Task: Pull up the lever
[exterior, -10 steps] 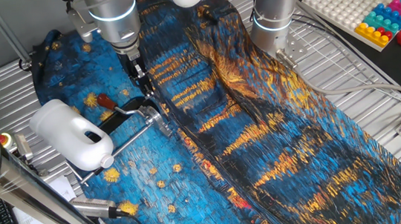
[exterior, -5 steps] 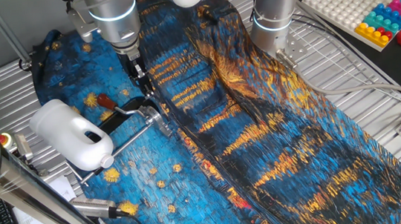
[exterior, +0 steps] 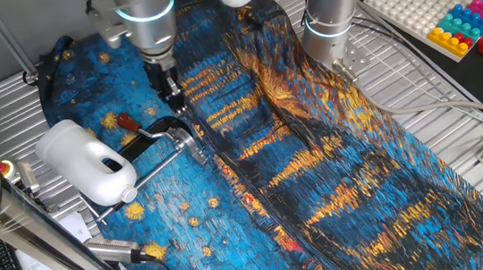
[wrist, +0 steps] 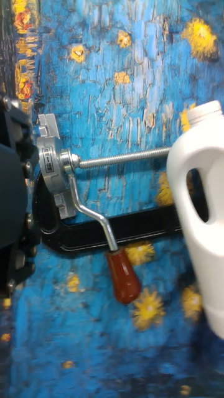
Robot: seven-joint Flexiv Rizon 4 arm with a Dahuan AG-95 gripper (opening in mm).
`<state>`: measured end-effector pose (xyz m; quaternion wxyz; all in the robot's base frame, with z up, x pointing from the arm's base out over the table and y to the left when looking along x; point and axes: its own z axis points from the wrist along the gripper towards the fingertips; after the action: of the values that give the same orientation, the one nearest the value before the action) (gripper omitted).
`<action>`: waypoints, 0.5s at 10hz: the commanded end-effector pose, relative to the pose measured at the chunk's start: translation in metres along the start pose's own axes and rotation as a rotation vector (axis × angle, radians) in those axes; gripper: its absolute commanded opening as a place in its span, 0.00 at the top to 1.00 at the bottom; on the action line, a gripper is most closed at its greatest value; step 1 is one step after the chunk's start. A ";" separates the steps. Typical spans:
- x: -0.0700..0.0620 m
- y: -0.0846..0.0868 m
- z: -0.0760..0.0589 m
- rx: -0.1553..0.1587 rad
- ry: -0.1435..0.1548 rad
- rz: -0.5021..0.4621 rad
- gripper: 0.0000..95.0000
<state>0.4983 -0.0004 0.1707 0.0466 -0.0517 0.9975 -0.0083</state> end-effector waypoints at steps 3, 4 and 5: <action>-0.002 0.000 0.001 0.004 -0.028 -0.054 1.00; -0.002 0.000 0.001 0.005 -0.028 -0.061 1.00; -0.002 0.000 0.001 0.005 -0.029 -0.066 1.00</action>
<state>0.5008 0.0000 0.1696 0.0609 -0.0851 0.9944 -0.0116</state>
